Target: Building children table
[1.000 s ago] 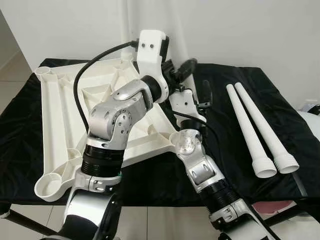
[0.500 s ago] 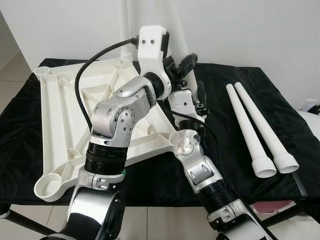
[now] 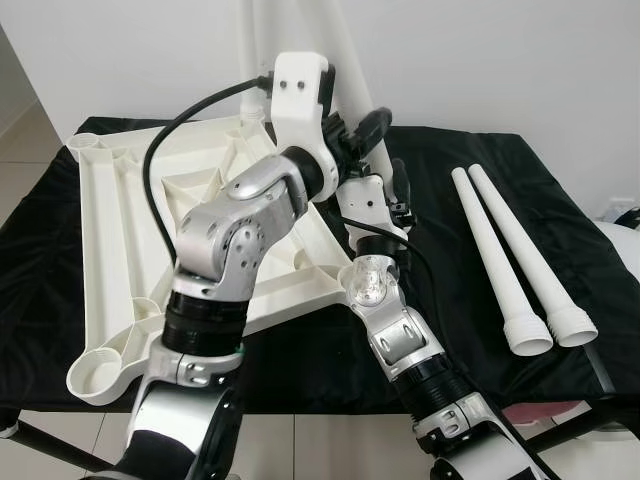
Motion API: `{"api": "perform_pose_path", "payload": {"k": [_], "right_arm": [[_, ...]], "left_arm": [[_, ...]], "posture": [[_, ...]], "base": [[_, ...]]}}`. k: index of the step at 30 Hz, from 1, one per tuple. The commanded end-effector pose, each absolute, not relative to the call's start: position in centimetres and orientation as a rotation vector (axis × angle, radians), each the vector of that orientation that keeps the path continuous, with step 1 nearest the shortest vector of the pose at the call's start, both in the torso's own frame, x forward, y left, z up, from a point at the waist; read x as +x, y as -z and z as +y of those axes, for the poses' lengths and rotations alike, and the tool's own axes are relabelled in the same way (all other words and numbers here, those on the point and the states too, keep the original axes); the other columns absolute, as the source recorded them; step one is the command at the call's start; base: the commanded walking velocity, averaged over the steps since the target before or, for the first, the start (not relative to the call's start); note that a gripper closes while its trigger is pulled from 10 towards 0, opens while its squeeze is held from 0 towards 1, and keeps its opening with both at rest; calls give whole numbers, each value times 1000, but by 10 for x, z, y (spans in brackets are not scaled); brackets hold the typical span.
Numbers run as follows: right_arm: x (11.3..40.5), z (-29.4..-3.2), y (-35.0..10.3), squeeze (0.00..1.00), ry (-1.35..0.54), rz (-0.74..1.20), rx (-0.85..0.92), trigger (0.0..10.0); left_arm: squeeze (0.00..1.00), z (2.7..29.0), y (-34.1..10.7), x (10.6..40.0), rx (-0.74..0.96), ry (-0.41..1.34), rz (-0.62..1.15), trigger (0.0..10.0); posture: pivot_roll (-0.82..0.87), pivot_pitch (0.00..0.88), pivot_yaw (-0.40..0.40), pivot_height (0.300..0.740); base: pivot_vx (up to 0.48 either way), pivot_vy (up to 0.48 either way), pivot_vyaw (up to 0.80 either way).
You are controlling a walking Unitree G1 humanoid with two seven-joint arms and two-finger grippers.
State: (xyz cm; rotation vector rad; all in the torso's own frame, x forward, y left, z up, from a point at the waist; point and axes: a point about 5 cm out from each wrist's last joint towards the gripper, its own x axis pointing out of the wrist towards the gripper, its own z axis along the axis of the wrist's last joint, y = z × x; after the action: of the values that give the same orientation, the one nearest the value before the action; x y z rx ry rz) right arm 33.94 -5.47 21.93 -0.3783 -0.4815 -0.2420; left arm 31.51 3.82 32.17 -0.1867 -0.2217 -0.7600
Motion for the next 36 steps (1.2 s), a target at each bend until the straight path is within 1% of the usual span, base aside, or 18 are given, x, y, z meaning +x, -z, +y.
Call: {"api": "perform_pose_path", "payload": {"k": [1, 2, 3, 8, 9, 12, 16, 17, 18, 19, 22, 24, 26, 28, 31, 32, 34, 36], "right_arm": [[344, -66, -220, 0, 277, -443, -344, 0], [344, -63, -221, 0, 237, -429, -297, 0], [343, -59, -224, 0, 181, -418, -244, 0], [342, -53, -230, 0, 102, -410, -159, 0], [341, -53, -232, 0, 104, -414, -155, 0], [340, -55, -236, 0, 112, -420, -150, 0], [341, -60, -240, 0, 85, -423, -137, 0], [341, -60, -240, 0, 85, -423, -137, 0], [341, -62, -241, 0, 14, -419, -133, 10000], [339, -71, -244, 0, -77, -420, -142, 10000], [338, -75, -245, 0, -101, -419, -146, 10000], [335, -96, -245, 0, -140, -411, -169, 10000], [334, -103, -246, 0, -157, -414, -178, 10000], [329, -113, -252, 0, -236, -412, -152, 10000], [318, -125, -259, 0, -390, -396, -136, 10000], [318, -125, -259, 0, -390, -396, -136, 10000], [312, -129, -259, 0, -474, -374, -126, 10000], [310, -133, -255, 0, -510, -342, -112, 10000]], "left_arm": [[0, 27, -319, 304, -141, 905, -216, 0], [102, 26, -320, 300, -148, 940, -243, 10000], [1000, 25, -319, 295, -151, 988, -258, 10000], [1000, 26, -318, 289, -134, 1035, -289, 10000], [0, 27, -318, 288, -128, 1044, -298, 10000], [0, 31, -319, 290, -169, 1030, -299, 10000], [0, 51, -330, 294, -360, 968, -343, 10000], [0, 51, -330, 294, -360, 968, -343, 10000], [0, 62, -337, 293, -450, 977, -377, 10000], [0, 81, -348, 288, -581, 1015, -446, 10000], [0, 87, -351, 286, -614, 1026, -469, 10000], [0, 105, -357, 282, -707, 1062, -515, 10000], [0, 108, -356, 282, -679, 1054, -510, 10000], [0, 111, -342, 287, -484, 987, -436, 10000], [0, 107, -299, 296, -9, 884, -256, 10000], [0, 107, -299, 296, -9, 884, -256, 10000], [0, 106, -270, 298, 230, 866, -153, 10000], [0, 104, -248, 296, 331, 884, -78, 10000]], "posture": [[34, 84, 4, 740], [34, 84, 5, 740], [31, 85, 5, 740], [31, 86, 5, 740], [29, 88, 6, 740], [27, 89, 7, 740], [28, 92, 6, 740], [28, 92, 6, 740], [29, 93, 4, 740], [30, 97, 4, 740], [30, 97, 4, 740], [27, 101, 2, 740], [27, 102, 2, 740], [26, 104, 1, 740], [17, 108, 3, 740], [17, 108, 3, 740], [14, 110, 1, 740], [12, 114, 1, 740]], "base": [[0, 0, 0], [0, 0, 0], [0, 0, 0], [0, 0, 0], [0, 0, 0], [0, 0, 0], [0, 0, 0], [0, 0, 0], [0, 0, 0], [0, 0, 0], [0, 0, 0], [0, 0, 0], [0, 0, 0], [0, 0, 0], [0, 0, 0], [0, 0, 0], [0, 0, 0], [0, 0, 0]]}}
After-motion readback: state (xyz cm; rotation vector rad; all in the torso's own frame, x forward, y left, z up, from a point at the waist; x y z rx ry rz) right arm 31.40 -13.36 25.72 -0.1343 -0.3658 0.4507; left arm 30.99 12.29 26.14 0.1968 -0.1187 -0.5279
